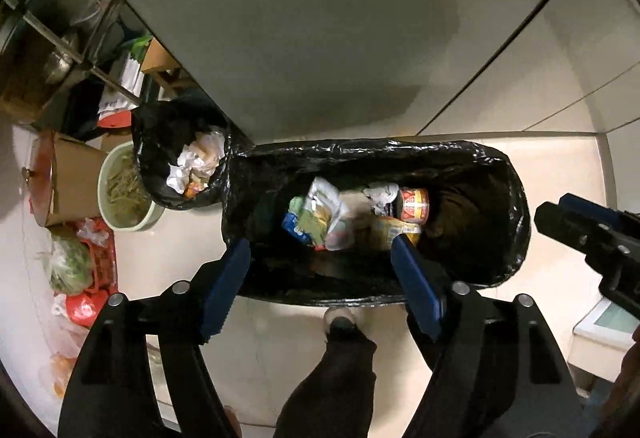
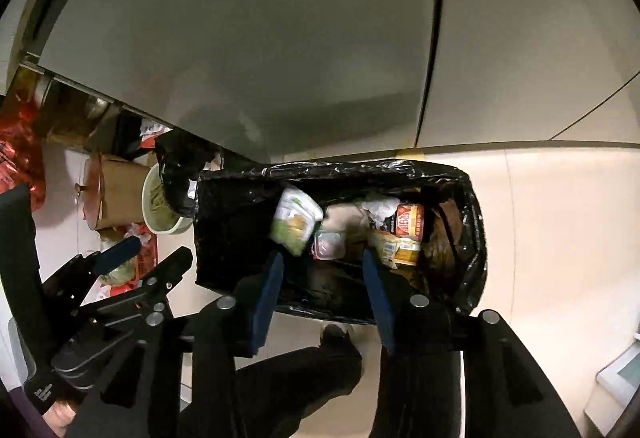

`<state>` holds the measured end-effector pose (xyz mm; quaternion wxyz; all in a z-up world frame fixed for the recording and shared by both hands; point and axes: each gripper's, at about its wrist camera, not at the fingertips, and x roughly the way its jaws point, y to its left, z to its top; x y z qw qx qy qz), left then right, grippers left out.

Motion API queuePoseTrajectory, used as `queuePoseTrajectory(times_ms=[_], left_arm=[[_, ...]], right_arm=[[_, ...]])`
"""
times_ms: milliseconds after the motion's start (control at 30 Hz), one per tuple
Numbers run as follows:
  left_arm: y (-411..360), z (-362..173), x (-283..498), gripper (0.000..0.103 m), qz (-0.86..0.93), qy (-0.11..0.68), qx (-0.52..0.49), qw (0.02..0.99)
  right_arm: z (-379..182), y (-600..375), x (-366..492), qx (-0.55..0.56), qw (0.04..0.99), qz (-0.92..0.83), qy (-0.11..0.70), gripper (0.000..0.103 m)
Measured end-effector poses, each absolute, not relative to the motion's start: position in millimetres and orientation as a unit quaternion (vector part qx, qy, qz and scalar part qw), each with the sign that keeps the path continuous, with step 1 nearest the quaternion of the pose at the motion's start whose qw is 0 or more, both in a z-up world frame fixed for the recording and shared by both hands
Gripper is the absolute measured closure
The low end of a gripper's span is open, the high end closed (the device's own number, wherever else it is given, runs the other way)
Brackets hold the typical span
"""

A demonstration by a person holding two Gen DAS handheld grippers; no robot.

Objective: Collect trash
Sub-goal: 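Carry the green packet and paper cone over the trash bin and open both grippers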

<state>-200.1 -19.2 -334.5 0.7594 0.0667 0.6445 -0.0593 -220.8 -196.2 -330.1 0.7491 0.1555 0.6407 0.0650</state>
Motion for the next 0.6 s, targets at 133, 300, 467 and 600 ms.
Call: queuePoseTrajectory(times_ms=[133,300,467,600], left_arm=[[-20.4,-319.9,-202.0,0.025,-0.072,0.643,0.058,0.76],[-21.3,-309.6,-202.4,0.021,-0.096,0.649,0.049,0.753],[-15.5,-305.5,-203.6,0.021,-0.097,0.657,0.052,0.746],[-10.4,-295.5,-205.9,0.021,-0.102,0.659,0.061,0.743]], right_arm=[[-314.2,-197.0,-225.0,0.161,0.753,0.063,0.635,0.06],[-296.6,-192.2,-226.7,0.161,0.761,0.06,0.625,0.06],[-284.4,-192.2,-225.9,0.166,0.765,0.056,0.62,0.06],[-273.2,-198.2,-229.1,0.175,0.765,0.051,0.617,0.06]])
